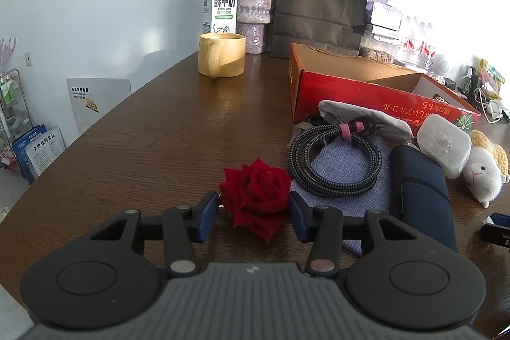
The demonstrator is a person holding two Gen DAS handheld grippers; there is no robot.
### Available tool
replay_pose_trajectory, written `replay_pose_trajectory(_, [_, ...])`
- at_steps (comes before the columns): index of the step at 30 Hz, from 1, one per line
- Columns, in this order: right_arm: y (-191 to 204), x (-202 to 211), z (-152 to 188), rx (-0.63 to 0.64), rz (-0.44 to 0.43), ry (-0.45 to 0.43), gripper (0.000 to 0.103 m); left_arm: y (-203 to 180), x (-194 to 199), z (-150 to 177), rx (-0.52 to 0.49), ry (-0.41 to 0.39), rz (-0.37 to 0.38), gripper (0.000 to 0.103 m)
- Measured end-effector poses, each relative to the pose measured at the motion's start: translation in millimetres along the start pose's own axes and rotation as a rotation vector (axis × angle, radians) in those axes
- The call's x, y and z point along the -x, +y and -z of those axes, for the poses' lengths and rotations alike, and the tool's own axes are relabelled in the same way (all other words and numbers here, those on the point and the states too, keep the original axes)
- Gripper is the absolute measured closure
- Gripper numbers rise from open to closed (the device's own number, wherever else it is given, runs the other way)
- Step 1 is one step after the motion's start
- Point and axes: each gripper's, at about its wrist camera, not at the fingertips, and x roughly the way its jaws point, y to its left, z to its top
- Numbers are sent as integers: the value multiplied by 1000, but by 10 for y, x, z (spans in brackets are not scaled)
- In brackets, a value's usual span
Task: Organize objects
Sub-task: 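Close the left tool on the red rose stem, then carry the rose and white lid with both tools over the red box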
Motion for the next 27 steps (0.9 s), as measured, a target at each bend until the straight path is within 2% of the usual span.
replay_pose_trajectory(11, [-8,36,-9,-3,3,-17,75,-55,219,-24,-15,-46,34,55])
replay_pose_trajectory(22, [13,123,-68,6,-3,-49,75,-489,446,12,-84,-71,203,55])
replay_pose_trajectory(27, [21,140,-120,11,-6,-67,75,-692,438,12,-107,-69,250,55])
